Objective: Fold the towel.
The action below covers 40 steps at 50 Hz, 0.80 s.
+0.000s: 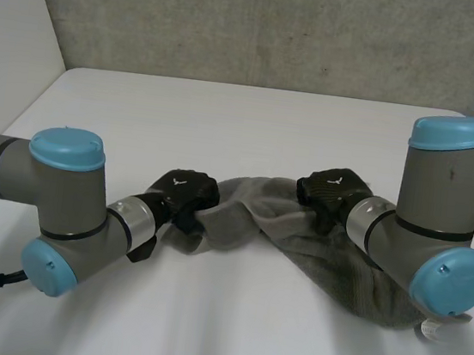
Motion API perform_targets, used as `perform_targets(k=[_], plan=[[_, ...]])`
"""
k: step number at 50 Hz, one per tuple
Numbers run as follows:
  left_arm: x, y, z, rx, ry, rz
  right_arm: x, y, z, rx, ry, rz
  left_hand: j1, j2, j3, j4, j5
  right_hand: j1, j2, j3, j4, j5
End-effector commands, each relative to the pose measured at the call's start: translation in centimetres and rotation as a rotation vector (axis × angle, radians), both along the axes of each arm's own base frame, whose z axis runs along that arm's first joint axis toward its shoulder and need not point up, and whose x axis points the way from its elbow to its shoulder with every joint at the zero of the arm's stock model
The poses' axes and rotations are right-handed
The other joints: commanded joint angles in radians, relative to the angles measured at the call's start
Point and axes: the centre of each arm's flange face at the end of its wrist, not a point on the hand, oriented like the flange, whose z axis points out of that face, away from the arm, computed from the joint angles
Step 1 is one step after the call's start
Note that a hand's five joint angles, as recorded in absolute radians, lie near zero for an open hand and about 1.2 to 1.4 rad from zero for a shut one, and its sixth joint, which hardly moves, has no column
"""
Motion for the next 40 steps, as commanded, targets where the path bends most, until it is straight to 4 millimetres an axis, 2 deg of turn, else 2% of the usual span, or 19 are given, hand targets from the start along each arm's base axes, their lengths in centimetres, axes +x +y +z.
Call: perform_targets(k=[1, 6, 8, 9, 11, 12, 13, 14, 15, 16, 17, 19, 22, 28, 30, 32, 33, 35, 40], plan=[[-0.4, 0.2, 0.0, -0.004, 0.004, -0.019, -0.1, -0.3, 1.1, -0.069, -0.003, 0.007, 0.242, 0.219, 0.240, 0.233, 0.245, 0.194, 0.209, 0.220, 0.201, 0.198], [-1.6, -2.6, 3.7, -0.141, 0.062, -0.007, 0.9, -1.4, 4.4, -0.239, 0.012, 0.056, 0.242, 0.219, 0.240, 0.233, 0.245, 0.194, 0.209, 0.220, 0.201, 0.198], [-1.9, -4.0, 5.7, -0.210, 0.092, 0.010, 2.0, -3.4, 9.0, -0.449, -0.043, 0.051, 0.242, 0.219, 0.240, 0.233, 0.245, 0.194, 0.209, 0.220, 0.201, 0.198], [-1.9, -4.0, 5.8, -0.210, 0.092, 0.010, 2.0, -3.4, 9.0, -0.450, -0.043, 0.051, 0.242, 0.219, 0.240, 0.233, 0.245, 0.194, 0.209, 0.220, 0.201, 0.198], [-1.7, -7.0, 11.0, -0.370, 0.156, 0.089, 2.6, -5.0, 14.9, -0.677, -0.146, 0.007, 0.242, 0.219, 0.240, 0.233, 0.245, 0.194, 0.209, 0.220, 0.201, 0.198], [-1.7, -7.0, 11.0, -0.371, 0.157, 0.090, 2.6, -5.0, 14.9, -0.678, -0.147, 0.007, 0.242, 0.219, 0.240, 0.233, 0.245, 0.194, 0.209, 0.220, 0.201, 0.198], [-0.8, -8.6, 14.2, -0.462, 0.190, 0.154, 2.6, -5.4, 18.1, -0.794, -0.202, -0.021, 0.242, 0.219, 0.240, 0.233, 0.245, 0.194, 0.209, 0.220, 0.201, 0.198], [0.3, -9.7, 17.8, -0.557, 0.229, 0.217, 2.6, -5.4, 18.2, -0.795, -0.203, -0.021, 0.242, 0.219, 0.240, 0.233, 0.245, 0.194, 0.209, 0.220, 0.201, 0.198], [0.4, -9.7, 17.9, -0.558, 0.229, 0.218, 2.6, -5.5, 20.9, -0.900, -0.259, -0.048, 0.242, 0.219, 0.240, 0.233, 0.245, 0.194, 0.209, 0.220, 0.201, 0.198], [1.1, -10.1, 21.2, -0.641, 0.268, 0.261, 2.4, -5.5, 23.3, -0.994, -0.315, -0.074, 0.242, 0.219, 0.240, 0.233, 0.245, 0.194, 0.209, 0.220, 0.201, 0.198], [1.1, -10.1, 21.2, -0.642, 0.268, 0.262, 2.4, -5.4, 23.4, -0.995, -0.316, -0.074, 0.242, 0.219, 0.240, 0.233, 0.245, 0.194, 0.209, 0.220, 0.201, 0.198], [2.2, -10.0, 26.3, -0.771, 0.345, 0.311, 2.0, -4.9, 26.4, -1.095, -0.412, -0.103, 0.242, 0.219, 0.240, 0.233, 0.245, 0.194, 0.209, 0.220, 0.201, 0.198], [2.9, -9.3, 28.7, -0.833, 0.378, 0.321, 2.0, -4.7, 26.6, -1.096, -0.439, -0.101, 0.242, 0.219, 0.240, 0.233, 0.245, 0.194, 0.209, 0.220, 0.201, 0.198], [3.3, -8.4, 26.7, -0.764, 0.334, 0.315, 2.8, -4.8, 21.1, -0.861, -0.346, -0.055, 0.242, 0.219, 0.240, 0.233, 0.245, 0.194, 0.209, 0.220, 0.201, 0.198], [3.3, -7.8, 22.6, -0.660, 0.271, 0.295, 3.0, -4.4, 18.8, -0.771, -0.293, -0.032, 0.242, 0.219, 0.240, 0.233, 0.245, 0.194, 0.209, 0.220, 0.201, 0.198], [3.3, -7.6, 20.3, -0.609, 0.242, 0.279, 3.3, -3.8, 14.2, -0.614, -0.204, 0.034, 0.242, 0.219, 0.240, 0.233, 0.245, 0.194, 0.209, 0.220, 0.201, 0.198], [3.3, -7.6, 20.3, -0.609, 0.242, 0.279, 3.3, -3.8, 14.2, -0.613, -0.204, 0.034, 0.242, 0.219, 0.240, 0.233, 0.245, 0.194, 0.209, 0.220, 0.201, 0.198], [3.3, -6.5, 15.3, -0.494, 0.186, 0.230, 3.3, -3.0, 10.5, -0.507, -0.156, 0.103, 0.242, 0.219, 0.240, 0.233, 0.245, 0.194, 0.209, 0.220, 0.201, 0.198], [4.1, -4.3, 8.9, -0.332, 0.115, 0.174, 2.6, -1.7, 6.4, -0.389, -0.085, 0.145, 0.242, 0.219, 0.240, 0.233, 0.245, 0.194, 0.209, 0.220, 0.201, 0.198]])
